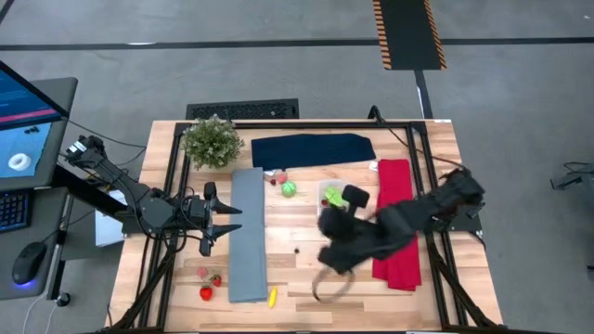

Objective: Pick and placing Produce into tupperware
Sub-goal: Put the red cherry into the transparent bin

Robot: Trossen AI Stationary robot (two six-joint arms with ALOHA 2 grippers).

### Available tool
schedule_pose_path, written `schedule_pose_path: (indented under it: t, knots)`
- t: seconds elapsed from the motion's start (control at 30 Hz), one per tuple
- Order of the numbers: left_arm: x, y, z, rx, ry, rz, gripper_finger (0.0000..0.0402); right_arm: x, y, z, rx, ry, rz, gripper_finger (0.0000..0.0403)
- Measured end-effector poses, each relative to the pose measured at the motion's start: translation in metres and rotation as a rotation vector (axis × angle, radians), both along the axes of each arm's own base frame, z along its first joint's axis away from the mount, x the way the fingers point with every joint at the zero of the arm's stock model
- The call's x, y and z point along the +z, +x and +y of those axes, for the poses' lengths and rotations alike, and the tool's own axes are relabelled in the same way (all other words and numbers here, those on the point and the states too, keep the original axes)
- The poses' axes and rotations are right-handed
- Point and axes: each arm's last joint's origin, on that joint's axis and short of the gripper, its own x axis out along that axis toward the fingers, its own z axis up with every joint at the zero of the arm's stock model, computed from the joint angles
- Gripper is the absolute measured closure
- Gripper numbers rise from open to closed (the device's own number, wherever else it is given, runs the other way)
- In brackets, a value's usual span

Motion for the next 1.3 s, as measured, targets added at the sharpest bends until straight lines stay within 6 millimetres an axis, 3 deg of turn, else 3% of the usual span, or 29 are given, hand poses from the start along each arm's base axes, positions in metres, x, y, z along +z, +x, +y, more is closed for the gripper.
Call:
schedule_pose_path:
  t: [0.13, 0.23, 0.4, 0.63, 0.8, 0.97, 1.13, 1.3]
  knots:
    - [0.0, 0.0, 0.0, -0.002, 0.014, -0.002, 0.0235, 0.024, -0.01, 0.032, 0.192, 0.027, -0.18, 0.0392]
    - [0.002, 0.0, 0.0, -0.002, 0.013, -0.014, 0.0235, 0.02, -0.007, 0.051, 0.281, 0.007, -0.202, 0.0392]
    - [0.004, 0.0, -0.001, -0.03, 0.02, -0.032, 0.0235, 0.005, 0.024, 0.064, 0.413, -0.02, -0.235, 0.0392]
    - [0.004, 0.0, -0.001, -0.032, 0.036, -0.035, 0.0235, -0.023, 0.067, 0.032, 0.457, 0.055, -0.209, 0.0392]
    - [0.004, 0.0, -0.002, -0.062, 0.04, -0.034, 0.0235, -0.066, 0.083, 0.001, 0.498, 0.093, -0.21, 0.0392]
    - [0.004, 0.0, -0.002, -0.076, 0.038, -0.034, 0.0235, -0.096, 0.064, -0.046, 0.474, 0.164, -0.361, 0.0392]
    - [0.003, 0.0, -0.002, -0.076, 0.044, -0.024, 0.0235, -0.111, 0.008, -0.078, 0.42, 0.197, -0.515, 0.0392]
    - [0.002, 0.0, -0.002, -0.073, 0.047, -0.016, 0.0235, -0.126, -0.047, -0.092, 0.216, 0.173, -0.554, 0.0392]
